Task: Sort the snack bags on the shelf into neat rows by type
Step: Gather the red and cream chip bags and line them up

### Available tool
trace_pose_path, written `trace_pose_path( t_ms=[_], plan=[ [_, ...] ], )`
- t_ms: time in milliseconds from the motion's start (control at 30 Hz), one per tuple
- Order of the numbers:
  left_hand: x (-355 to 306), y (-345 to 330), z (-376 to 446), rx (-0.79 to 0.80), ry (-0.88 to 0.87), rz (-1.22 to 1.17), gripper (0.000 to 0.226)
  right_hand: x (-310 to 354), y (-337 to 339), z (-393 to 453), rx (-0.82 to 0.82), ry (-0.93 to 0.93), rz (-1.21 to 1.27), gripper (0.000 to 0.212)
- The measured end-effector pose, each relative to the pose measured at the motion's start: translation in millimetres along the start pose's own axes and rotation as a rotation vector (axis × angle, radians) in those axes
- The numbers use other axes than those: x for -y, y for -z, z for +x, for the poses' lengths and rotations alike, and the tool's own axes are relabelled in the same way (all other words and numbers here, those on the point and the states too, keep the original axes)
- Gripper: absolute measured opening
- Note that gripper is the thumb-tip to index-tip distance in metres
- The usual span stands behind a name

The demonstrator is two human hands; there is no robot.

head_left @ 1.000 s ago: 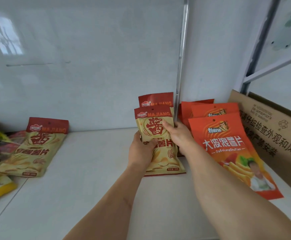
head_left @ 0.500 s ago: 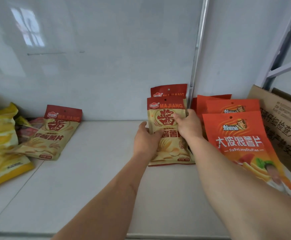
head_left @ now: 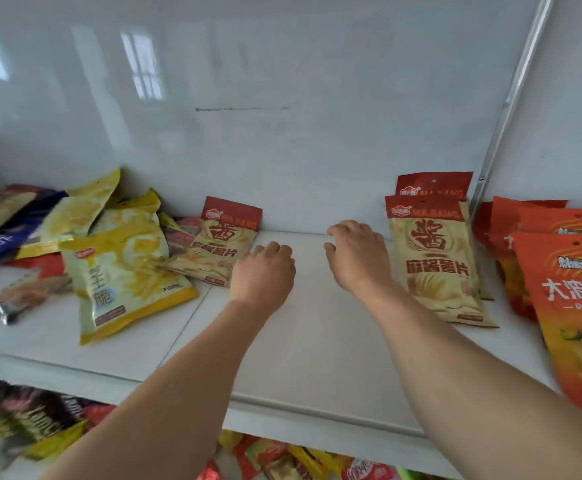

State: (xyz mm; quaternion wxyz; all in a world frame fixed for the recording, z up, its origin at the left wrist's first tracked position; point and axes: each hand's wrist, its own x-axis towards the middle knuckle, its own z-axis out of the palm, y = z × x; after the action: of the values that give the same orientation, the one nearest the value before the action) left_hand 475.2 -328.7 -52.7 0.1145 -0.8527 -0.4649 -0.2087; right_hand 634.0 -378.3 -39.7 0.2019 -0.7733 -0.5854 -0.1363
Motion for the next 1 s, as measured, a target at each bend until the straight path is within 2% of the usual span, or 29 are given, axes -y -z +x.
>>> trace_pose_path(
  t_ms=[233, 367, 433, 633, 800, 900, 1000],
  plan=[
    [112, 16, -19, -0.041, 0.014, 0.027, 0.024, 119, -30, 7, 0.161, -0.061, 0.126, 0.035],
    [161, 17, -19, -0.027, 0.036, 0.019, 0.023, 166, -46, 24, 0.24, -0.212, 0.291, 0.034],
    [178, 16, -18, -0.038, 0.045, 0.029, 0.026, 181, -58, 34, 0.282, -0.291, 0.347, 0.041],
    [207, 15, -5, -0.101, 0.096, -0.055, 0.032, 204, -83, 64, 0.324, -0.527, 0.381, 0.076],
    [218, 14, 10, -0.1, 0.176, -0.087, 0.03, 206, -94, 82, 0.307, -0.617, 0.352, 0.095],
    [222, 10, 17, -0.109, 0.222, -0.11, 0.03, 206, -105, 94, 0.308, -0.641, 0.381, 0.1],
    [223, 6, 22, -0.086, 0.256, -0.156, 0.03, 203, -115, 105, 0.343, -0.656, 0.546, 0.092]
  ],
)
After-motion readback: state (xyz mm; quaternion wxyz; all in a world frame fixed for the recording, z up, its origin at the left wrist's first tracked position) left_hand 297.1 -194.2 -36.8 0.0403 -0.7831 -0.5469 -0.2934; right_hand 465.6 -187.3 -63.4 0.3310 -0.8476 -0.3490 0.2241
